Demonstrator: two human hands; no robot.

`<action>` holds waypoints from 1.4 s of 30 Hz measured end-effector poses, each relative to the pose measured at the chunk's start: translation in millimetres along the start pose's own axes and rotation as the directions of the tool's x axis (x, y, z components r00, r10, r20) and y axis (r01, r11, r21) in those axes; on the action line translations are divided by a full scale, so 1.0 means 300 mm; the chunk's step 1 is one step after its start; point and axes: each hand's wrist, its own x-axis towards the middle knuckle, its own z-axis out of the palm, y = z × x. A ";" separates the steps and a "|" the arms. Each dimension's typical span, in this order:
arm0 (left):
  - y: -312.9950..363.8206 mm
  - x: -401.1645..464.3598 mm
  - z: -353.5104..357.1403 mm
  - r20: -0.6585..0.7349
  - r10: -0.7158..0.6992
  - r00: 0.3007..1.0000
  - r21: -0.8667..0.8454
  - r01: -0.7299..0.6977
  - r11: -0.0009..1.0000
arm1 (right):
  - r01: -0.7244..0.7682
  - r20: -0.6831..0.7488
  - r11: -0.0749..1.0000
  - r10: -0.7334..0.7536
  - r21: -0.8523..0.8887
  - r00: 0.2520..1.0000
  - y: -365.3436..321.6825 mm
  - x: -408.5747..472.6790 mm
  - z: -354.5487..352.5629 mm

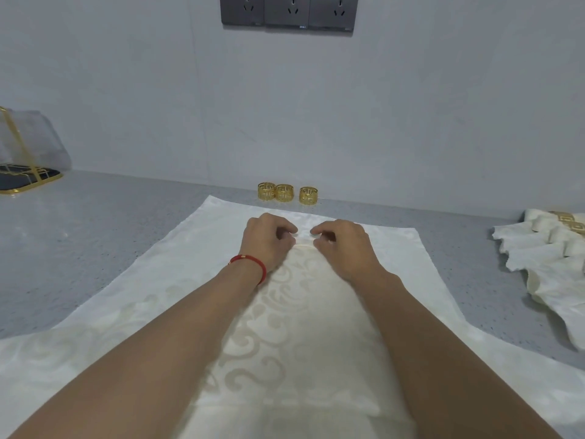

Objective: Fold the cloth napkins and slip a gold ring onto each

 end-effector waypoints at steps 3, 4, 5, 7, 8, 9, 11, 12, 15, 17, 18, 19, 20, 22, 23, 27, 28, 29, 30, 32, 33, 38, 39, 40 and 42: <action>-0.006 0.012 0.011 0.039 0.038 0.998 0.157 -0.044 0.987 | 0.014 0.032 0.994 -0.011 -0.106 0.999 0.013 0.015 -0.014; -0.006 0.010 0.010 0.048 0.067 0.997 0.214 -0.076 0.974 | 0.022 0.041 0.989 -0.016 -0.145 0.999 0.009 0.015 -0.017; 0.001 0.007 0.005 0.055 0.092 0.994 0.263 -0.104 0.959 | 0.040 0.053 0.982 -0.030 -0.186 0.998 0.004 0.014 -0.022; 0.024 -0.002 -0.013 0.068 0.140 0.988 0.361 -0.155 0.919 | 0.087 0.075 0.958 -0.069 -0.273 0.995 -0.011 0.010 -0.031; 0.035 -0.008 -0.020 0.067 0.178 0.982 0.411 -0.190 0.892 | 0.114 0.076 0.942 -0.095 -0.314 0.993 -0.020 0.008 -0.038; 0.044 -0.013 -0.026 0.072 0.217 0.973 0.463 -0.225 0.857 | 0.146 0.080 0.924 -0.126 -0.353 0.989 -0.028 0.007 -0.045; 0.055 -0.018 -0.038 0.112 0.280 0.953 0.549 -0.294 0.782 | 0.194 0.134 0.896 -0.153 -0.399 0.979 -0.043 0.010 -0.068; 0.055 -0.015 -0.046 0.148 0.314 0.938 0.573 -0.340 0.746 | 0.207 0.178 0.888 -0.144 -0.412 0.973 -0.051 0.015 -0.080; 0.065 -0.012 -0.087 0.393 0.315 0.864 0.571 -0.497 0.653 | 0.154 0.309 0.922 -0.040 -0.355 0.950 -0.057 0.036 -0.101; 0.071 -0.013 -0.117 0.462 0.244 0.853 0.471 -0.469 0.747 | 0.076 0.327 0.960 0.017 -0.268 0.945 -0.054 0.043 -0.113; 0.068 -0.019 -0.122 0.430 0.211 0.878 0.407 -0.397 0.822 | 0.044 0.321 0.971 0.035 -0.236 0.946 -0.054 0.041 -0.119; 0.063 -0.026 -0.121 0.367 0.176 0.913 0.338 -0.307 0.890 | 0.024 0.307 0.980 0.040 -0.200 0.951 -0.051 0.040 -0.122; 0.056 -0.033 -0.114 0.290 0.142 0.946 0.261 -0.221 0.940 | 0.017 0.287 0.987 0.030 -0.158 0.957 -0.048 0.035 -0.125; 0.030 -0.042 -0.090 0.154 0.105 0.982 0.150 -0.128 0.980 | 0.027 0.244 0.998 -0.011 -0.063 0.970 -0.033 0.021 -0.120; 0.021 -0.046 -0.079 0.123 0.099 0.987 0.137 -0.116 0.984 | 0.031 0.229 0.999 -0.024 -0.025 0.973 -0.019 0.013 -0.113; 0.008 -0.038 -0.065 0.210 0.166 0.964 0.280 -0.222 0.934 | 0.059 0.207 0.998 -0.054 -0.021 0.977 0.017 0.003 -0.100; 0.015 -0.038 -0.066 0.231 0.180 0.956 0.312 -0.248 0.917 | 0.055 0.214 0.998 -0.047 -0.031 0.976 0.016 0.000 -0.100; 0.027 -0.038 -0.070 0.242 0.182 0.953 0.341 -0.259 0.904 | 0.050 0.218 0.998 -0.039 -0.043 0.975 0.015 0.000 -0.098; 0.039 -0.044 -0.074 0.244 0.182 0.952 0.378 -0.266 0.887 | 0.054 0.220 0.997 -0.039 -0.062 0.975 0.005 -0.005 -0.101; 0.071 -0.054 -0.086 0.253 0.193 0.948 0.482 -0.296 0.825 | 0.091 0.211 0.986 -0.060 -0.142 0.976 -0.019 -0.016 -0.105; 0.083 -0.060 -0.093 0.278 0.213 0.937 0.527 -0.334 0.781 | 0.140 0.213 0.968 -0.094 -0.210 0.972 -0.026 -0.024 -0.107; 0.094 -0.093 -0.130 0.461 0.299 0.835 0.586 -0.540 0.604 | 0.392 0.292 0.783 -0.277 -0.484 0.915 -0.044 -0.105 -0.135; 0.083 -0.100 -0.132 0.430 0.291 0.855 0.549 -0.503 0.667 | 0.382 0.271 0.805 -0.283 -0.455 0.920 -0.030 -0.119 -0.131; 0.070 -0.110 -0.131 0.369 0.270 0.889 0.472 -0.429 0.770 | 0.333 0.223 0.865 -0.265 -0.375 0.938 -0.022 -0.137 -0.128; 0.039 -0.131 -0.122 0.213 0.184 0.959 0.240 -0.234 0.942 | 0.193 0.069 0.972 -0.185 -0.137 0.980 -0.013 -0.162 -0.111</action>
